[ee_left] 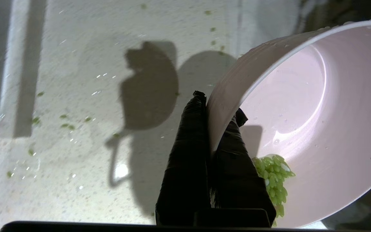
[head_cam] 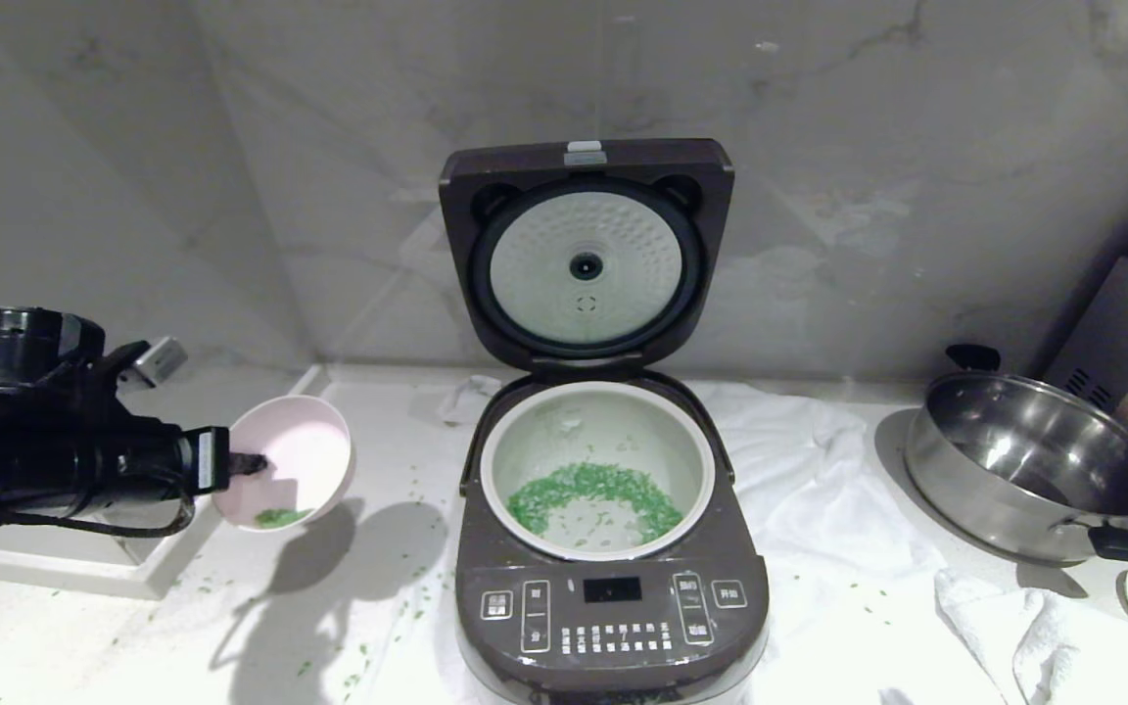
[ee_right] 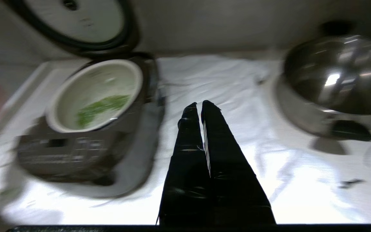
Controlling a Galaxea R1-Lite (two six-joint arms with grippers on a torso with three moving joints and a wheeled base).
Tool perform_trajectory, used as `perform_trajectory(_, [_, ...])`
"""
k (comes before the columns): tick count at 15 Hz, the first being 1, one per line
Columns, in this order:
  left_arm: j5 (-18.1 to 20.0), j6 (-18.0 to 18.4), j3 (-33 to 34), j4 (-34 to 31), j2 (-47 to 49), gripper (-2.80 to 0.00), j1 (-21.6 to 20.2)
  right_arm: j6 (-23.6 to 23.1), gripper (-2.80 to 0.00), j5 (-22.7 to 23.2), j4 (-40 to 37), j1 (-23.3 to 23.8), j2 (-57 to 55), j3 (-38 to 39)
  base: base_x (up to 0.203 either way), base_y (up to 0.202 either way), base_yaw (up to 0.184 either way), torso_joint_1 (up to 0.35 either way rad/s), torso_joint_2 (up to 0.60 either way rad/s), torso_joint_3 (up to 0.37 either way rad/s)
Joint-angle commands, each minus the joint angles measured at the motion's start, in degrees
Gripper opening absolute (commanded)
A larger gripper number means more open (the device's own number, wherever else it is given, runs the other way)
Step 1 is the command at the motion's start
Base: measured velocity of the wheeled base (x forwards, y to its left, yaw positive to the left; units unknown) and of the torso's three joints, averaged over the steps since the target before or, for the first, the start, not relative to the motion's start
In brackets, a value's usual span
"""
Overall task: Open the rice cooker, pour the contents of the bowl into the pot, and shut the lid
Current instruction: Place the bowl on the table
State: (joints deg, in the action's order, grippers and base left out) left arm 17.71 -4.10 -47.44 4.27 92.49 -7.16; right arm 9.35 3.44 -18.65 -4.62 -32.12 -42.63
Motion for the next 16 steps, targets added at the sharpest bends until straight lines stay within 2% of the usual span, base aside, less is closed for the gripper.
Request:
perform_trajectory(1, [0.1,0.1,0.9,-0.1,1.9,-2.80,-3.7,-2.1,-2.80,-5.7,-0.2,0.0,11.0,3.4,0.000,0.000,0.000,0.000,0.00,0.000])
perform_trajectory(2, [0.0,0.2,2.1,-0.1,2.1,-2.80,-4.4,-3.3,-2.80,-8.0,-0.2,0.0,13.8,4.0,0.000,0.000,0.000,0.000,0.00,0.000])
perform_trajectory(5, [-0.7,1.1,6.4,0.3,1.9,-2.80,-4.7,-5.2,-2.80,-10.7,-0.2,2.1,18.7,5.7,0.000,0.000,0.000,0.000,0.00,0.000])
perform_trajectory(7, [-2.2,1.4,7.4,0.5,2.2,-2.80,-5.8,-10.6,-2.80,-11.5,-1.0,5.0,20.3,8.2,0.000,0.000,0.000,0.000,0.00,0.000])
perform_trajectory(9, [-2.2,1.5,8.0,2.1,3.2,-2.80,-6.1,-12.0,-2.80,-14.8,-1.3,5.5,20.5,8.7,0.000,0.000,0.000,0.000,0.00,0.000])
perform_trajectory(12, [-2.2,1.5,10.3,6.6,4.3,-2.80,-6.1,-12.0,-2.80,-14.1,-1.1,5.1,24.6,11.8,0.000,0.000,0.000,0.000,0.00,0.000])
perform_trajectory(16, [-2.9,3.5,14.6,14.9,7.2,-2.80,-6.2,-13.3,-2.80,-11.2,-0.3,4.8,31.8,22.4,0.000,0.000,0.000,0.000,0.00,0.000])
